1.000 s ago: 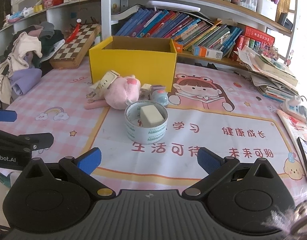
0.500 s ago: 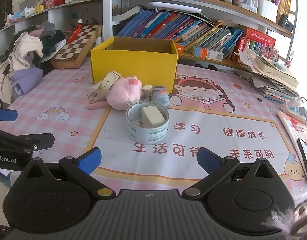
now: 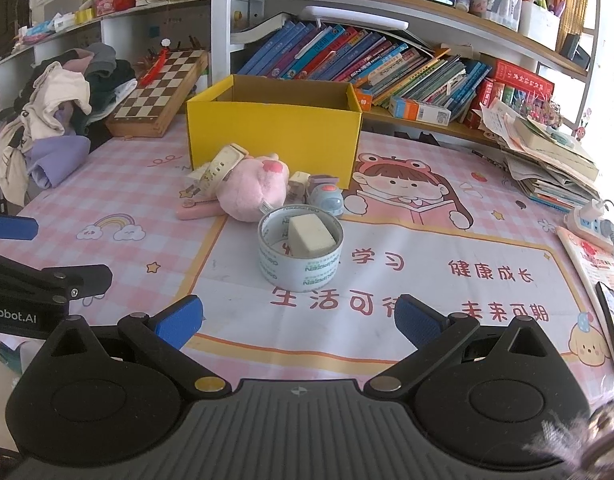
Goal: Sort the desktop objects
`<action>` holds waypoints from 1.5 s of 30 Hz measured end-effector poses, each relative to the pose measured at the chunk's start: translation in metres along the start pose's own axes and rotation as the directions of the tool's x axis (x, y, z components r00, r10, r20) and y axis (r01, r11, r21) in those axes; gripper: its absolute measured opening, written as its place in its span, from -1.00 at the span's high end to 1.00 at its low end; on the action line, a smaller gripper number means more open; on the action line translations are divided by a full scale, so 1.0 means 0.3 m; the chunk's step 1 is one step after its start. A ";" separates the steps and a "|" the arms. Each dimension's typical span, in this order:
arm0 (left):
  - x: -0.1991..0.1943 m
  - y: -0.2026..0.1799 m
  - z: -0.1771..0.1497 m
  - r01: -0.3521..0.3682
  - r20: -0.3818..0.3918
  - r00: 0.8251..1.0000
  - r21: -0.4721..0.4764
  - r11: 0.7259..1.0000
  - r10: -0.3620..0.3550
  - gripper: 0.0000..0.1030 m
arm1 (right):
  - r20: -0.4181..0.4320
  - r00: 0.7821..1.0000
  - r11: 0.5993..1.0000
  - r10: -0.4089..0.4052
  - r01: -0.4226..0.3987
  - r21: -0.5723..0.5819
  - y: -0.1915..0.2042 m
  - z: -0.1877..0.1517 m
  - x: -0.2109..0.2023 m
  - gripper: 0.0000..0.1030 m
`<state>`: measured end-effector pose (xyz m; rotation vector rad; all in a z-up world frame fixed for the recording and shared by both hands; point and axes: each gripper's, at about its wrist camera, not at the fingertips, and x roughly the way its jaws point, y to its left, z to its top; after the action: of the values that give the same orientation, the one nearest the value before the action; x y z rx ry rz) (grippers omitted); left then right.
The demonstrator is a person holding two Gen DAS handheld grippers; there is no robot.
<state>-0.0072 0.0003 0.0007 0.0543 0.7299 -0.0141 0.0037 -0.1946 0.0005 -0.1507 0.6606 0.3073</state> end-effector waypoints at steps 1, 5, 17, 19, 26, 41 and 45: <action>0.000 0.002 0.000 -0.001 0.000 1.000 -0.002 1.000 0.001 -1.00 | -0.001 1.000 1.000 0.003 -0.003 0.000 0.001 0.000 0.001 -1.00; 0.000 0.008 0.000 -0.001 0.000 1.000 -0.005 1.000 0.001 -1.00 | 0.001 1.000 1.000 0.013 -0.013 -0.010 0.009 0.001 0.000 -1.00; -0.002 0.007 -0.001 0.010 0.005 1.000 0.001 1.000 -0.010 -1.00 | 0.002 1.000 0.999 0.013 -0.013 -0.032 0.021 0.002 -0.001 -1.00; -0.004 0.007 -0.001 0.013 0.007 1.000 0.001 1.000 -0.013 -1.00 | -0.001 1.000 0.999 0.013 -0.013 -0.034 0.016 0.002 0.000 -1.00; -0.011 0.010 -0.002 0.019 0.015 1.000 -0.001 1.000 -0.019 -1.00 | 0.015 1.000 0.999 0.010 -0.009 -0.049 0.023 0.003 -0.006 -1.00; 0.002 0.028 0.004 0.021 -0.012 1.000 -0.049 0.999 -0.022 -1.00 | 0.018 1.000 0.999 -0.004 0.005 -0.043 0.019 0.006 -0.019 -0.97; 0.005 0.018 0.007 0.030 -0.010 0.999 -0.041 0.999 -0.031 -1.00 | 0.014 1.000 1.000 -0.012 0.012 -0.024 0.001 0.008 -0.017 -0.96</action>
<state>-0.0044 0.0056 0.0016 0.0041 0.7412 -0.0281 0.0012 -0.1948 0.0056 -0.1754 0.6419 0.3049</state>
